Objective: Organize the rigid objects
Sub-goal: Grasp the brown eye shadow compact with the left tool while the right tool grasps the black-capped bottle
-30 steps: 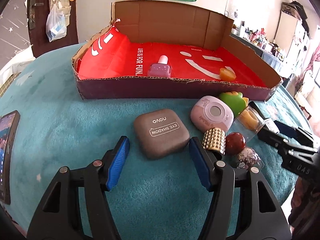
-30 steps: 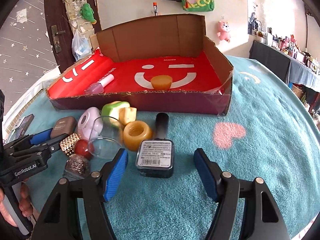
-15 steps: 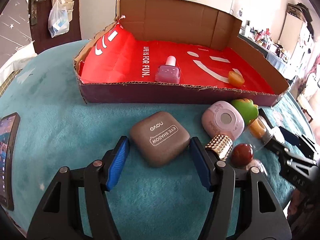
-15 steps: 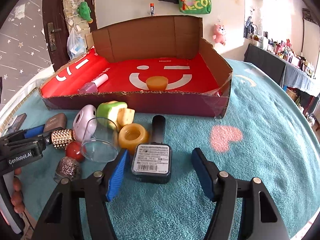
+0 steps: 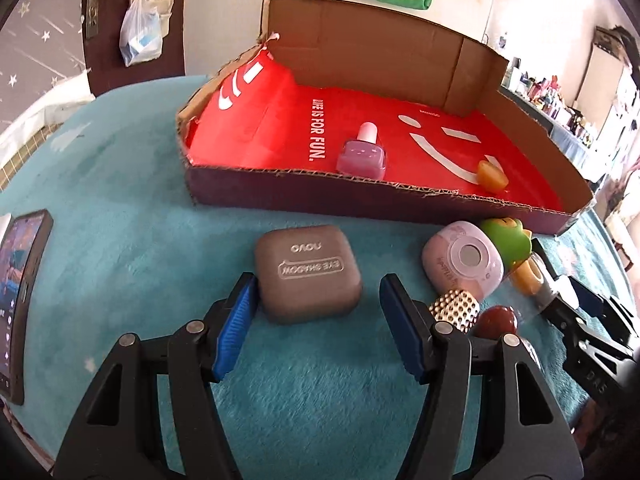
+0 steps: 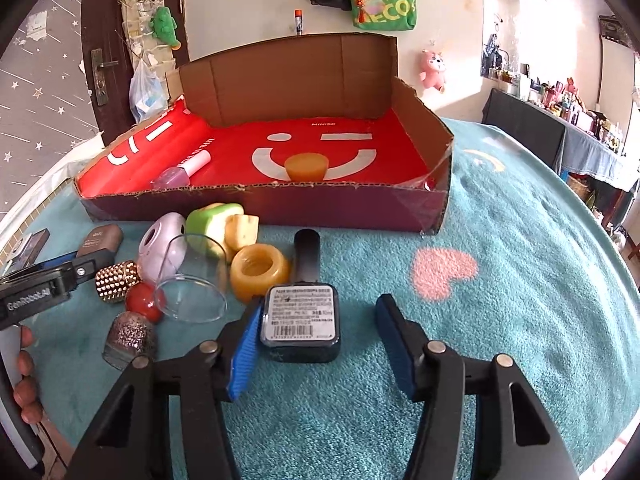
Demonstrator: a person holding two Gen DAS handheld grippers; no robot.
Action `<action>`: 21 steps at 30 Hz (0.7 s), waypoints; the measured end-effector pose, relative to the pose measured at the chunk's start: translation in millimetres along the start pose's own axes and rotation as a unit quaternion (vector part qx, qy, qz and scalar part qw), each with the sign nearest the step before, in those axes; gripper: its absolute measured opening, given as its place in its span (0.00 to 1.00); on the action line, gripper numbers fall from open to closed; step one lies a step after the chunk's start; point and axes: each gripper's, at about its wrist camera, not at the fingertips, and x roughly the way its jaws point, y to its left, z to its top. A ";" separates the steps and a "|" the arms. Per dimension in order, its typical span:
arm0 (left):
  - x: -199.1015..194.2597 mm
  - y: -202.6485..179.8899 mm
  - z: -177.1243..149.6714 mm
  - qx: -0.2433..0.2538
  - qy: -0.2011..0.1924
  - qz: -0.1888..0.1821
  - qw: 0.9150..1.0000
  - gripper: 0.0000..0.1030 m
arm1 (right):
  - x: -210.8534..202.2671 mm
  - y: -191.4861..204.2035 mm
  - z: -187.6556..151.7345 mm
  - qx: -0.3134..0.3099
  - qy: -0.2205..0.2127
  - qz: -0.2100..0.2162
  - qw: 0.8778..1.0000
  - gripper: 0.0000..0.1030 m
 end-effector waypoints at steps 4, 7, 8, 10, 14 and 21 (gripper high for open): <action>0.0 2.1 0.9 -0.005 -0.003 0.005 1.000 0.49 | 1.4 3.5 -0.6 -0.007 -0.004 -0.009 1.000 0.58; -0.3 4.6 1.0 -0.004 -0.003 -0.003 1.000 0.48 | 1.9 5.8 -0.5 -0.010 -0.007 -0.011 1.000 0.51; -0.5 4.7 0.8 -0.003 -0.004 -0.004 1.000 0.48 | 1.8 5.9 -0.2 -0.010 -0.007 -0.010 1.000 0.47; -1.6 3.7 -0.3 0.002 -0.005 -0.010 1.000 0.48 | 1.3 7.4 -0.3 -0.014 -0.006 -0.008 1.000 0.39; -6.2 4.1 -2.9 0.004 -0.009 -0.031 0.999 0.48 | -0.7 4.6 0.4 -0.009 -0.002 0.002 1.000 0.37; -21.0 7.5 -4.1 -0.003 -0.021 -0.054 0.998 0.48 | -17.3 -2.8 0.3 0.012 -0.007 0.042 0.999 0.36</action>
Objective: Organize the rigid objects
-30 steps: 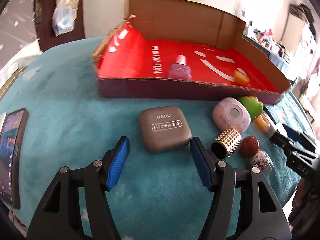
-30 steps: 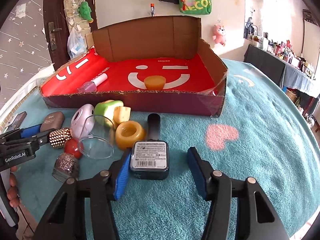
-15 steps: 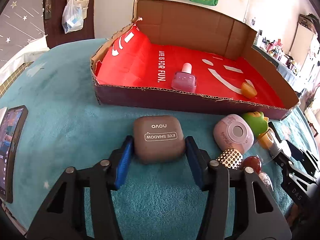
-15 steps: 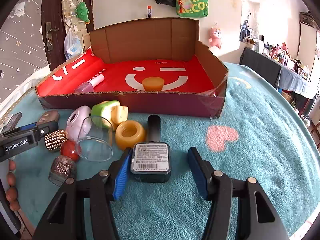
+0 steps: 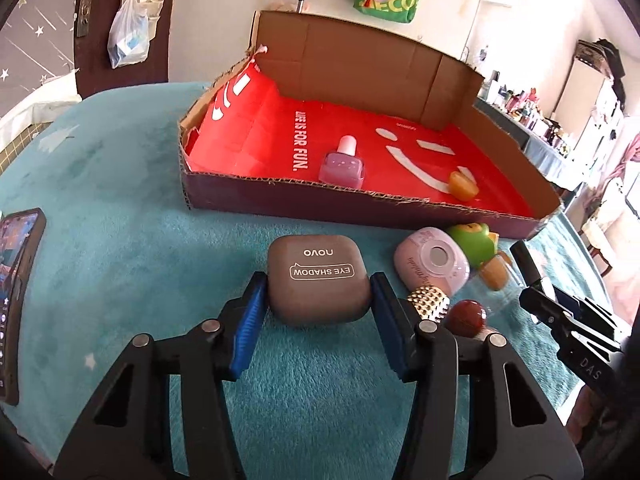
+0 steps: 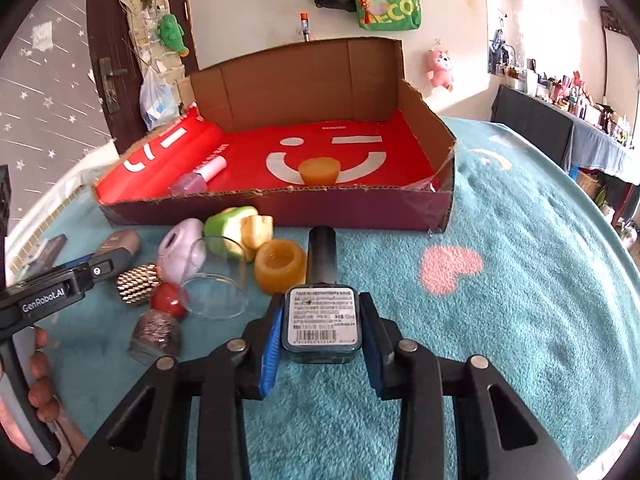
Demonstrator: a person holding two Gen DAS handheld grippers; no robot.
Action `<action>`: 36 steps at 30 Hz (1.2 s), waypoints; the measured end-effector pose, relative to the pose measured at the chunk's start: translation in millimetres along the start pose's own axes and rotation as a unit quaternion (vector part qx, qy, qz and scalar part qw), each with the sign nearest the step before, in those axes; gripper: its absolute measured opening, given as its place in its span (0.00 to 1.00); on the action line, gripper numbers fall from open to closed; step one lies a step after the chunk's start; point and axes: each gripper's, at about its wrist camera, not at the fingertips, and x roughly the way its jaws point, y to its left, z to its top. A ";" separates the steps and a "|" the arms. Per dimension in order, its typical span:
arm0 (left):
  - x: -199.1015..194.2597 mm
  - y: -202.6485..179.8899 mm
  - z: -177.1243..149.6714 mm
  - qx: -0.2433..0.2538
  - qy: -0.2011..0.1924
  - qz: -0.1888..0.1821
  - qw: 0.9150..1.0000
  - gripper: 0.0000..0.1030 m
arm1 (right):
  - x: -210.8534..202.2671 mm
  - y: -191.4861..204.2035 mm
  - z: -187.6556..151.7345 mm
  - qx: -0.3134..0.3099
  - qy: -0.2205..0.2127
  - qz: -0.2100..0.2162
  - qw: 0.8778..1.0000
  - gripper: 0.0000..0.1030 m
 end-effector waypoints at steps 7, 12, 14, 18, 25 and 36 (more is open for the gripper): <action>-18.5 -12.1 3.3 0.016 -0.016 -0.019 1.000 0.48 | -23.3 7.1 9.4 0.001 -0.029 0.029 0.999 0.36; -22.9 -18.7 2.1 0.025 -0.018 -0.027 0.999 0.48 | -31.2 15.4 12.6 -0.009 -0.039 0.040 0.998 0.36; -23.4 -20.1 1.8 0.026 -0.017 -0.029 0.999 0.48 | -31.2 18.0 12.9 -0.013 -0.039 0.040 0.998 0.36; -26.1 -22.1 2.5 0.031 -0.019 -0.033 0.999 0.48 | -30.4 19.4 14.4 -0.013 -0.040 0.043 0.998 0.36; -30.0 -24.2 9.2 0.039 -0.028 -0.039 0.998 0.48 | -30.8 20.7 19.0 -0.018 -0.044 0.045 0.998 0.36; -28.5 -25.3 20.9 0.047 -0.033 -0.048 0.997 0.48 | -29.0 23.6 29.7 -0.025 -0.046 0.060 0.997 0.36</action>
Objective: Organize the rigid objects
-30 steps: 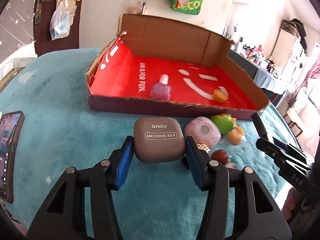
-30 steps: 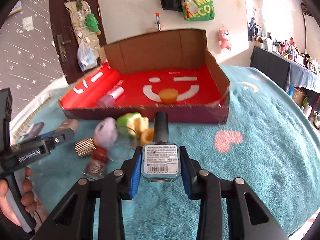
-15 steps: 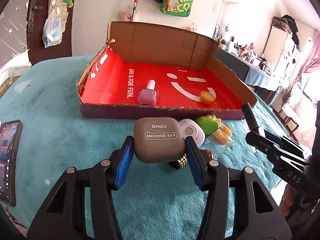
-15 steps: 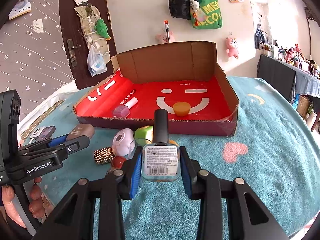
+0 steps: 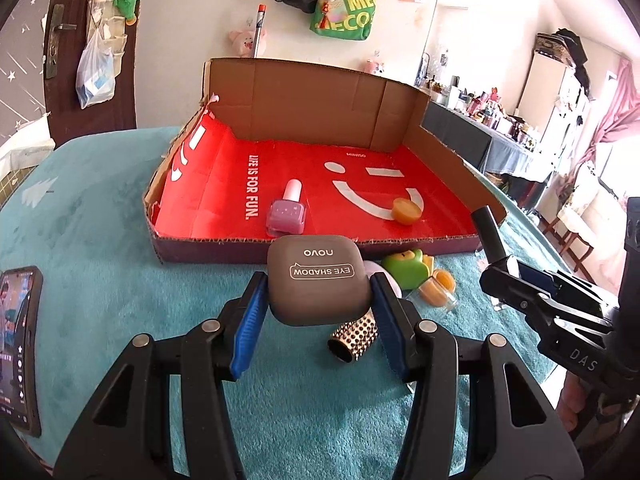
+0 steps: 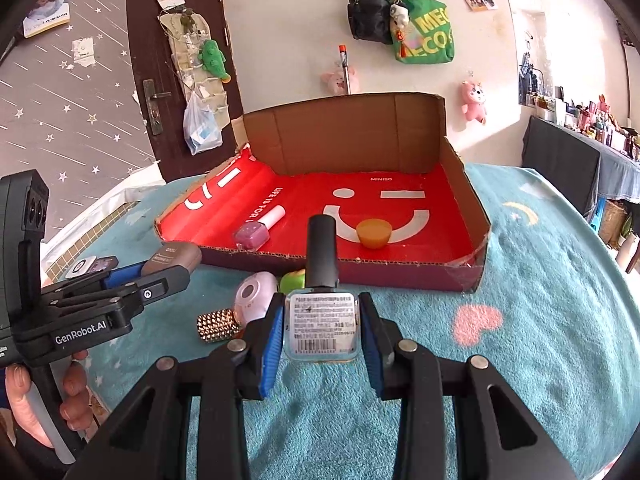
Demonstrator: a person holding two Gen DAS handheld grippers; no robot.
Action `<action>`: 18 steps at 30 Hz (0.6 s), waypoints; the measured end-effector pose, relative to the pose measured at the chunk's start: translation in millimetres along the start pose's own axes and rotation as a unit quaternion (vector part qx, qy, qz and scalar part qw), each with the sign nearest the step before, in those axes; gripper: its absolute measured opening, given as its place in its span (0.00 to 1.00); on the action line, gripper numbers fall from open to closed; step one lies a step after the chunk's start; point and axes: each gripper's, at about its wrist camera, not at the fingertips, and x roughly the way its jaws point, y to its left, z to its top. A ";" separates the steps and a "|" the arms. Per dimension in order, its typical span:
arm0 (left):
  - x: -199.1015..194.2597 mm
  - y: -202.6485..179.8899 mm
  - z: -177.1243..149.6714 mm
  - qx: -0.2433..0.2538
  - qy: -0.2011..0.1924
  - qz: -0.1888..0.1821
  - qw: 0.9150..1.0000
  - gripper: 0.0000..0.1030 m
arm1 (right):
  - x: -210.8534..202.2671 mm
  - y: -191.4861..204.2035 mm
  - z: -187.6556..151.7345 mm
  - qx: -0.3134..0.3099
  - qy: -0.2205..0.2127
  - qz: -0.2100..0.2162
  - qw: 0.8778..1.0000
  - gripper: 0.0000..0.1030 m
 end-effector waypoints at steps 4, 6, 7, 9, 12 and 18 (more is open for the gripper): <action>0.3 0.5 6.7 0.003 -0.004 -0.002 1.000 0.48 | 2.1 -0.8 4.5 0.001 0.001 0.006 1.000 0.36; 0.6 0.2 9.6 0.004 -0.005 -0.005 1.000 0.48 | 2.8 -1.3 7.4 0.001 0.001 0.008 1.000 0.36; 0.8 0.0 11.0 0.004 -0.006 -0.006 1.000 0.48 | 3.3 -1.2 9.1 0.001 0.001 0.009 1.000 0.36; 1.0 -0.7 13.0 0.006 -0.008 -0.007 1.000 0.48 | 2.8 -1.1 11.6 -0.001 -0.001 0.008 1.000 0.36; 1.2 -2.6 16.6 0.013 -0.010 -0.009 1.000 0.48 | 2.2 -0.8 15.1 -0.007 -0.004 0.006 1.000 0.36; 4.3 -4.9 25.6 0.021 -0.011 -0.013 1.000 0.48 | 4.6 -0.1 21.5 -0.013 -0.005 0.010 1.000 0.36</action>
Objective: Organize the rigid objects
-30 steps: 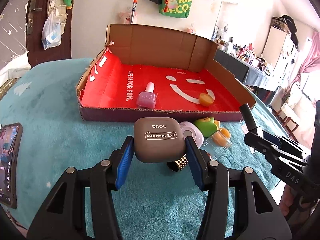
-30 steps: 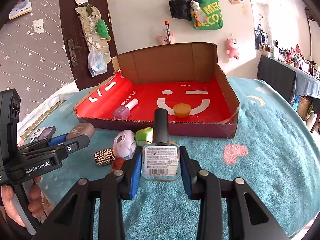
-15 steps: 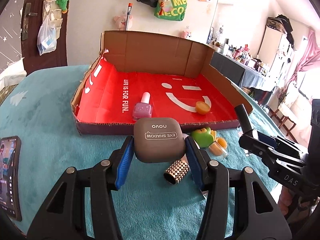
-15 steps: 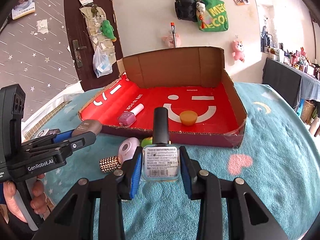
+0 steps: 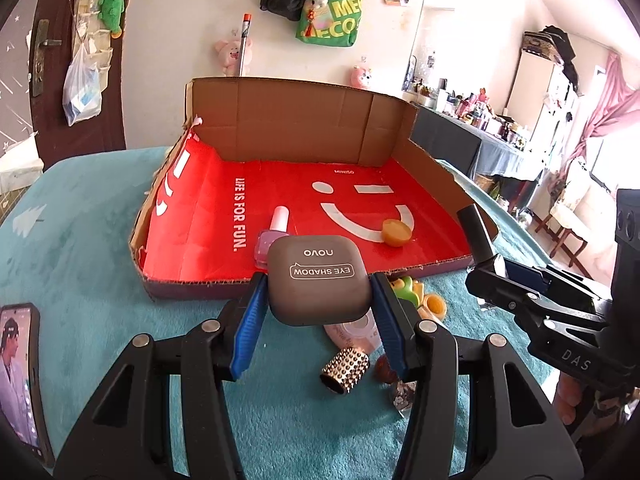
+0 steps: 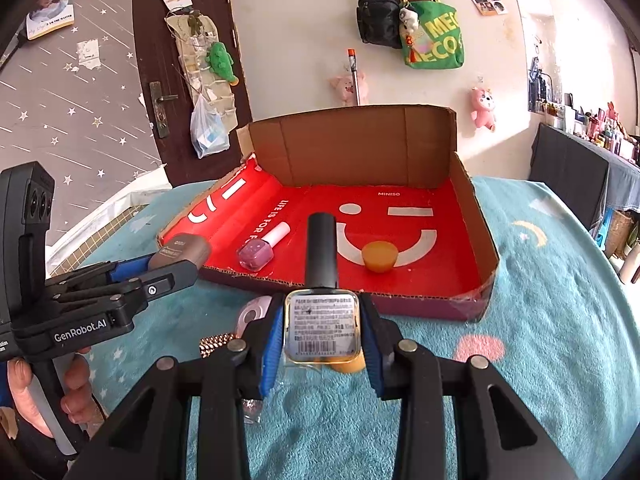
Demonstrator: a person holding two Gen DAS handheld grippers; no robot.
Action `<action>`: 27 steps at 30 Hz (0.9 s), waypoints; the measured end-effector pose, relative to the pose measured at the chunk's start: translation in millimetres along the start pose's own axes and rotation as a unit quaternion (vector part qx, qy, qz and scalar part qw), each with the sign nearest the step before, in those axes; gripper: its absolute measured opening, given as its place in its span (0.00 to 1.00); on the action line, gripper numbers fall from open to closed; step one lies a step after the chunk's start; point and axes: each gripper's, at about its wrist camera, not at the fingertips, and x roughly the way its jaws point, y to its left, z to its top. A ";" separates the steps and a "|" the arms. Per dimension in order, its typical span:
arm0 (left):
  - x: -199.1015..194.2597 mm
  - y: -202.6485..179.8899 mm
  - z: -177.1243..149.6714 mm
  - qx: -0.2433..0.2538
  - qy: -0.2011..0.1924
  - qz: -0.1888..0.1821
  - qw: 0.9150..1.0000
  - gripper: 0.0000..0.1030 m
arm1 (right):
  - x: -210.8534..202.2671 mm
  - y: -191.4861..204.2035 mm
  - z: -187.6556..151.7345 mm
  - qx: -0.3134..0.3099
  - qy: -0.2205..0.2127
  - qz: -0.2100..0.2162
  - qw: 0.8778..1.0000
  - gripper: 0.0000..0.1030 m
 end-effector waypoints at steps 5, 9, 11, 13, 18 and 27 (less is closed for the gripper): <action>2.9 -0.6 5.5 0.007 -0.001 -0.001 1.000 0.48 | 3.6 -0.4 6.5 -0.006 0.001 0.001 1.000 0.36; 8.1 1.7 9.4 0.006 0.005 -0.006 1.000 0.48 | 7.3 -2.1 11.5 -0.008 0.003 0.003 1.000 0.36; 10.2 1.5 9.9 0.008 0.007 -0.005 1.000 0.48 | 9.2 -3.1 13.5 -0.009 0.005 0.004 1.000 0.36; 13.0 2.0 10.9 0.009 0.009 -0.005 1.000 0.48 | 11.6 -4.1 15.2 -0.009 0.009 0.007 1.000 0.36; 23.1 5.1 13.4 0.007 0.021 -0.012 1.000 0.48 | 18.0 -5.9 18.0 -0.010 0.016 0.008 1.000 0.36; 37.9 7.4 19.2 0.012 0.038 -0.016 0.999 0.48 | 30.9 -14.1 24.4 -0.007 0.035 0.011 0.999 0.36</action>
